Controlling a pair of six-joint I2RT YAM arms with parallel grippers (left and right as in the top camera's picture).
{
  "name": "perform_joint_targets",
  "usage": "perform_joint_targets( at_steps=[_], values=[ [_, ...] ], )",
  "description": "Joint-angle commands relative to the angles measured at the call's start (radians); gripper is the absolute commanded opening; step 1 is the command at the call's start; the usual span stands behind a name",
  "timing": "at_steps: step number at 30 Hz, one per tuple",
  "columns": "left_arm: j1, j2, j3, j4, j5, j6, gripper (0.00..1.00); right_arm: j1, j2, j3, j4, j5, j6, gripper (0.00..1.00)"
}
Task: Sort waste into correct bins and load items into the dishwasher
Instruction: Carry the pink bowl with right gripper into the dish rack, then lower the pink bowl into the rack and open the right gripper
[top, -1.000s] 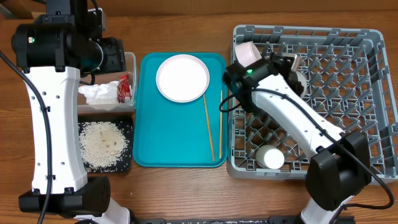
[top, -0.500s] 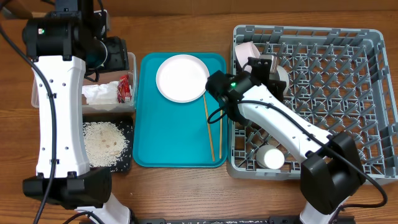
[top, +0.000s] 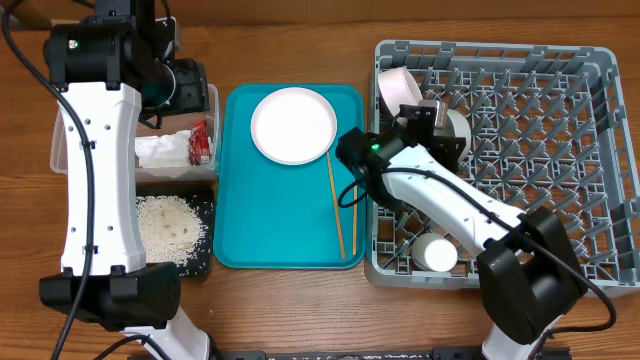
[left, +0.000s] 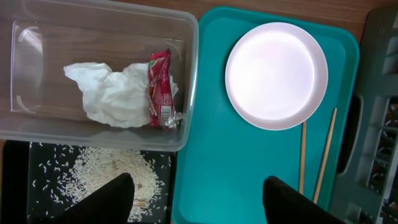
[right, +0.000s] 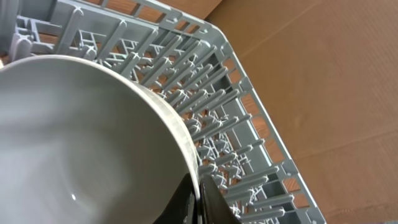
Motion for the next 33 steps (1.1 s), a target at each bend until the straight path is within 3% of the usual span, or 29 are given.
perform_joint_targets(
  at_steps=[1,4,5,6,9,14,23,27,30,33],
  values=[
    [-0.001,0.011,-0.005,0.005,-0.003,-0.011,0.69,0.045,0.003,-0.005,0.002,-0.086,-0.004,0.05],
    [-0.001,0.011,-0.005,0.005,-0.003,-0.011,0.70,0.072,0.003,-0.005,-0.018,-0.133,-0.004,0.13],
    [-0.001,0.011,-0.005,0.005,-0.003,-0.011,0.70,0.082,0.003,-0.005,-0.028,-0.145,-0.004,0.23],
    [-0.001,0.011,-0.005,0.005,-0.003,-0.011,0.71,0.093,0.003,-0.005,-0.040,-0.156,-0.004,0.39],
    [-0.001,0.011,-0.005,0.005,-0.003,-0.011,0.71,0.111,0.003,-0.005,-0.049,-0.168,-0.004,0.63],
    [-0.001,0.011,-0.005,0.005,0.005,-0.011,0.71,0.123,0.003,0.008,-0.077,-0.216,-0.004,0.88],
    [-0.001,0.011,-0.005,0.006,0.005,-0.014,0.72,0.152,0.003,0.103,-0.118,-0.348,-0.030,0.89],
    [-0.001,0.011,-0.005,0.005,0.005,-0.014,0.72,0.134,-0.026,0.230,-0.139,-0.373,-0.034,0.89],
    [-0.001,0.011,-0.005,0.005,0.005,-0.014,0.72,0.056,-0.105,0.319,-0.097,-0.438,-0.150,0.89],
    [-0.001,0.011,-0.005,0.003,0.005,-0.014,0.72,-0.112,-0.199,0.322,0.043,-0.636,-0.277,0.88]
  ],
)
